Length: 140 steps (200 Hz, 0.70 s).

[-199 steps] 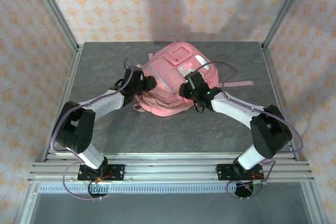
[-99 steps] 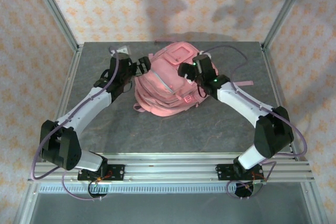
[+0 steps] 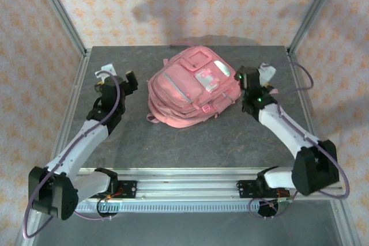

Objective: Pack books, pencil case, and school supplies into a backpack

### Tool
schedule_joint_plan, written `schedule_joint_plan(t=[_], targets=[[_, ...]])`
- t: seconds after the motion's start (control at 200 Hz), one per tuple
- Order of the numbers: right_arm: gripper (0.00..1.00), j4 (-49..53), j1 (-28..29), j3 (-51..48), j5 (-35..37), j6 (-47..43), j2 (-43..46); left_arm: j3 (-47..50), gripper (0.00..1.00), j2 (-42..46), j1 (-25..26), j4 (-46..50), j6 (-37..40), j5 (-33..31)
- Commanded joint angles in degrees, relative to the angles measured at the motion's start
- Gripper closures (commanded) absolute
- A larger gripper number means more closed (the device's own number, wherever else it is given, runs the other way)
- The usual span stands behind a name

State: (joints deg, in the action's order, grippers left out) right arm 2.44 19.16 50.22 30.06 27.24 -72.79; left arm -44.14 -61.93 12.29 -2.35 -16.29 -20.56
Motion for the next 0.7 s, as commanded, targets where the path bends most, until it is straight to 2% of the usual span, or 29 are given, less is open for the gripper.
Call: schedule_joint_plan(t=[0.0,0.055,0.165,0.25,0.275,0.33,0.415,0.546,0.696], targets=[[0.0,-11.67,-0.34,-10.88,16.6,1.57,6.41,6.97,0.01,4.55,-1.37,-9.17,6.51,-7.25],[0.0,-19.48,-0.43,-17.86,19.21,-0.23,9.71,11.93,0.01,6.82,-1.48,-13.61,8.69,-9.13],[0.0,-32.2,-1.13,-28.63,17.55,-6.54,12.28,20.61,0.0,8.63,-2.2,-20.83,9.66,-10.41],[0.0,-38.63,-1.22,-32.87,18.87,-10.74,10.85,26.13,0.01,7.61,-2.47,-27.58,9.05,-8.47],[0.0,-37.84,-1.26,-32.57,19.66,-10.88,10.5,27.81,0.01,7.25,-2.53,-30.34,9.0,-7.86],[0.0,-40.72,-1.73,-33.15,18.07,-14.63,9.0,31.75,0.01,6.06,-2.46,-38.17,8.91,-7.46],[0.0,-47.98,-1.96,-35.05,17.0,-18.33,5.52,36.94,0.0,1.47,-2.78,-52.87,9.98,-8.5],[0.0,-64.18,-2.84,-39.72,15.5,-20.98,-1.74,37.72,0.01,-8.91,-3.02,-65.21,14.94,-7.52],[0.0,-66.36,-5.1,-39.35,8.26,-23.76,-3.12,36.65,0.01,-17.36,-3.11,-75.55,17.84,-5.24]])
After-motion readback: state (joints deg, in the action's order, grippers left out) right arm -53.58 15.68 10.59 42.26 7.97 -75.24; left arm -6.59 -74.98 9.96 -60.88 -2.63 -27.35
